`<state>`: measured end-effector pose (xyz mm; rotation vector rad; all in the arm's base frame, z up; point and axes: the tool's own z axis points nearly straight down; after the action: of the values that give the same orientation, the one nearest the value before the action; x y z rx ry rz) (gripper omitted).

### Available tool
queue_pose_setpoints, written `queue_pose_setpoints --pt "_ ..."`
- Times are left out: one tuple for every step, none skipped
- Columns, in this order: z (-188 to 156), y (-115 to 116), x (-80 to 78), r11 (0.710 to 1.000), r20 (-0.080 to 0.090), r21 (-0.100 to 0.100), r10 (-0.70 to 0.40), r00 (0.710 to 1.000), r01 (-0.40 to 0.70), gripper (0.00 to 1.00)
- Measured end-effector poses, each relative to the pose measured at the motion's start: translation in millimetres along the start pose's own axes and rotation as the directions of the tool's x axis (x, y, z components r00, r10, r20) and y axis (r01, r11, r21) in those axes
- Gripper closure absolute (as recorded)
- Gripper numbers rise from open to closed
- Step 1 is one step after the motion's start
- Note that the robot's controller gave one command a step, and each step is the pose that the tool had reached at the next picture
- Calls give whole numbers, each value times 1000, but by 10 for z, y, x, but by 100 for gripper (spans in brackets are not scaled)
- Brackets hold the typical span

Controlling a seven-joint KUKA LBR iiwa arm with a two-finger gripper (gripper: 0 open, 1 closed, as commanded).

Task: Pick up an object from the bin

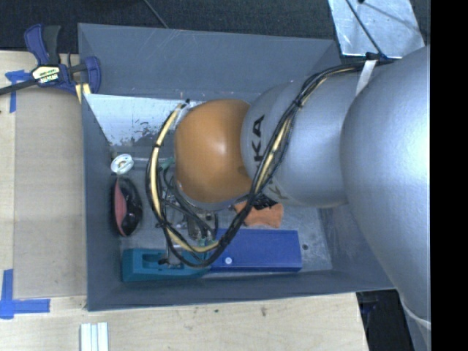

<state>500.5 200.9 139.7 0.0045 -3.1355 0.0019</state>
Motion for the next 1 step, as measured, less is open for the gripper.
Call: queue_pose_setpoints --pt "-44 -7 -22 1000 8 -2 3 1000 -3 0"
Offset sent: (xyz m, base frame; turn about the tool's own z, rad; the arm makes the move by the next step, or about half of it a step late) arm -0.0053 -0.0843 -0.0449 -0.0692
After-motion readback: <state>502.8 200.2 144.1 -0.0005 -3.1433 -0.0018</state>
